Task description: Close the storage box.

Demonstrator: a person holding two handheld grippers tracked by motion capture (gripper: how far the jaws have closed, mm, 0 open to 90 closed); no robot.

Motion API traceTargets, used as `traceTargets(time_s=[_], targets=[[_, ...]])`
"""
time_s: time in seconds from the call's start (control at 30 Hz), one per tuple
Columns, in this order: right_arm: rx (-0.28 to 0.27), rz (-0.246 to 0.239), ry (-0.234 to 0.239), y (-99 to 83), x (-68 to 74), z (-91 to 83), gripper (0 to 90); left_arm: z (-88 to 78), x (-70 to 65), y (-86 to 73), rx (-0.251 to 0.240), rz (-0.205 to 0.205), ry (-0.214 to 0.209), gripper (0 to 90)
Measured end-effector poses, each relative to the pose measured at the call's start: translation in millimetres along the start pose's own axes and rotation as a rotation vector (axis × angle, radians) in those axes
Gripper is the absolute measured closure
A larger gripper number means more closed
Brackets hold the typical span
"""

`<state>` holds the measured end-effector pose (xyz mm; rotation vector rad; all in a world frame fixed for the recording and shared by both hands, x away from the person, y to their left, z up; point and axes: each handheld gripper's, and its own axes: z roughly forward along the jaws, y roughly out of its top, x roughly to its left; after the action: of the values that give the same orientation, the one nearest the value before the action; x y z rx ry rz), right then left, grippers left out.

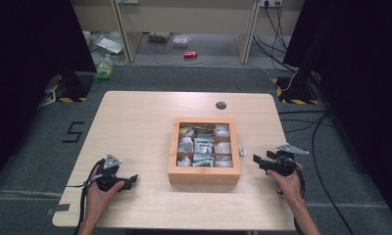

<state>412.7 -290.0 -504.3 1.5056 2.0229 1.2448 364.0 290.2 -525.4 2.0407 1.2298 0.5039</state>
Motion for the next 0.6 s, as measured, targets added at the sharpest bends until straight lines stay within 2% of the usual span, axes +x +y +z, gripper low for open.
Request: traceTargets(time_s=[0.3,0.47,0.6], targets=[[0.033,-0.025,-0.022,-2.9,-0.4,3.2,28.6,0.0,0.0,0.0,0.000,0.000,0.000,0.0],[0.073,-0.027,-0.047,-6.3,-2.1,6.1,28.3,0.0,0.1,0.0,0.001,0.001,0.000,0.0],[0.078,-0.043,-0.052,-6.3,-1.5,6.4,27.8,-0.1,0.1,0.0,0.001,0.001,0.000,0.0]])
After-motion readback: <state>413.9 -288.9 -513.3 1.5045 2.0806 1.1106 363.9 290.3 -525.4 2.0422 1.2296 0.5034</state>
